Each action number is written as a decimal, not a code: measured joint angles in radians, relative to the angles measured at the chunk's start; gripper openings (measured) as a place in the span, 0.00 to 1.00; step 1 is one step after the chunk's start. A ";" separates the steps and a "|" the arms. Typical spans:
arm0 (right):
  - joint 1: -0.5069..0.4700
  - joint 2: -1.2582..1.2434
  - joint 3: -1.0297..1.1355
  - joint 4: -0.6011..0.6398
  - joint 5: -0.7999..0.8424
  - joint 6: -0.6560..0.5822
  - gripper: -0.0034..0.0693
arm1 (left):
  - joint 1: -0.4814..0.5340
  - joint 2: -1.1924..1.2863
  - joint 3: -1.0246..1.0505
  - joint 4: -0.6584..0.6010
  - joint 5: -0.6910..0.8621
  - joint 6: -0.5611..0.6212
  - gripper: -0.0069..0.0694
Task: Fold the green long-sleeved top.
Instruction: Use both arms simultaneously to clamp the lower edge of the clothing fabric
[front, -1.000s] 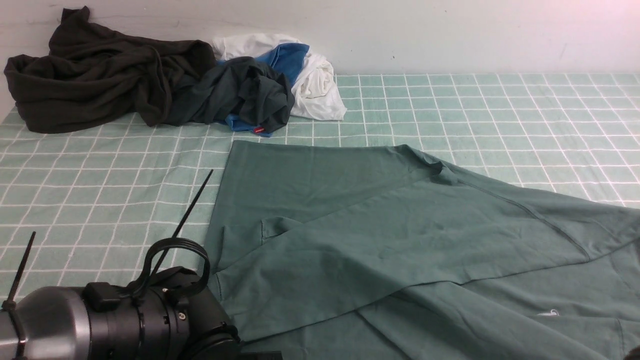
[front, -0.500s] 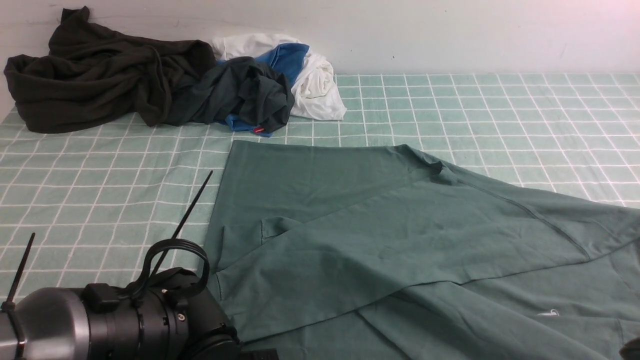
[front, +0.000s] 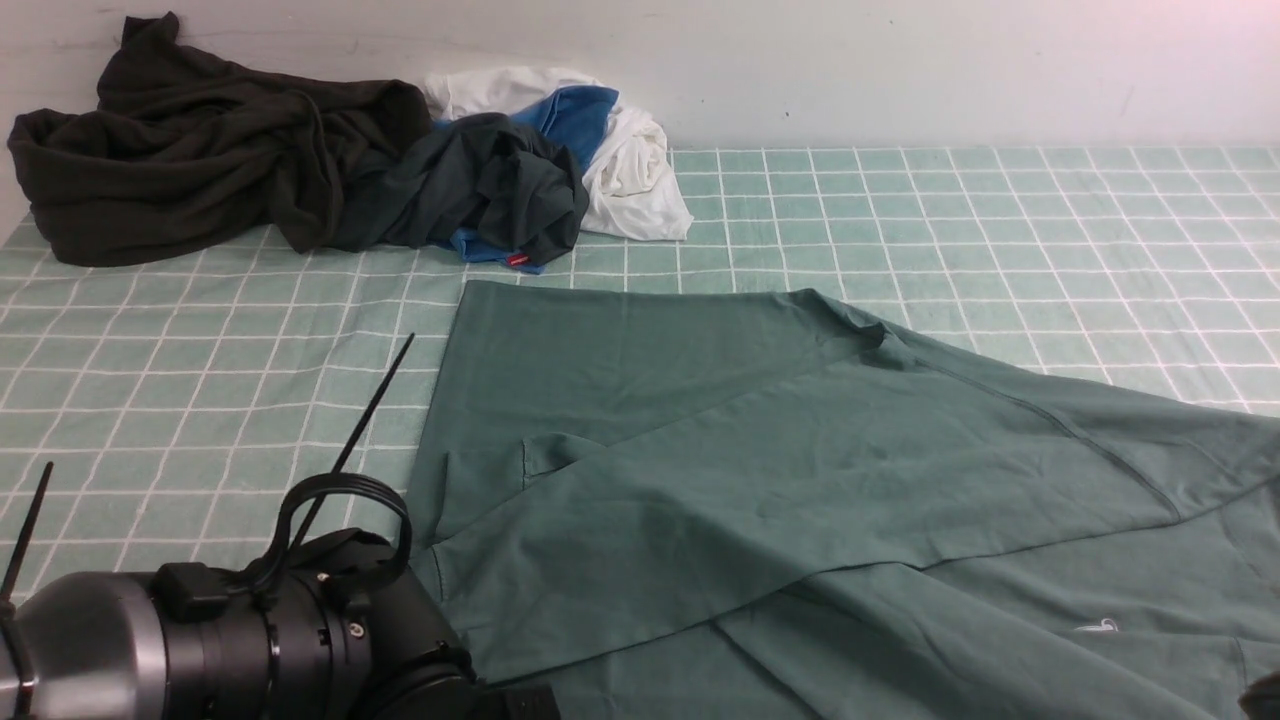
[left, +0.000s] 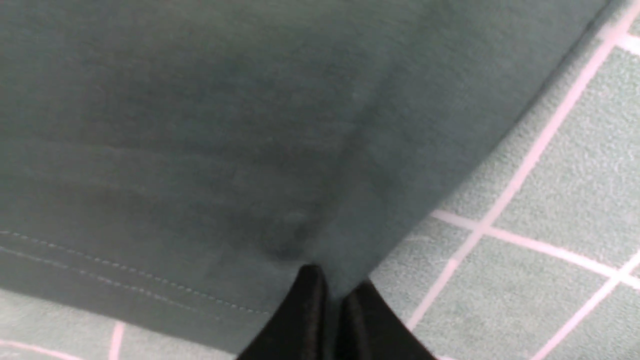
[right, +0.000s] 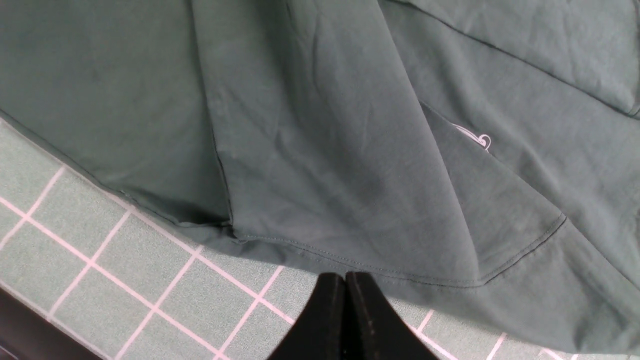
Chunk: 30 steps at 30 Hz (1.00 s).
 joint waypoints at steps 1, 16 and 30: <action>0.000 0.000 0.000 0.000 0.000 -0.017 0.03 | 0.000 -0.001 -0.009 0.002 0.002 -0.011 0.10; 0.000 0.098 0.172 0.078 -0.074 -0.469 0.64 | 0.027 -0.287 0.045 0.011 0.232 -0.070 0.10; 0.000 0.396 0.336 -0.193 -0.427 -0.490 0.75 | 0.028 -0.300 0.066 0.009 0.188 -0.067 0.10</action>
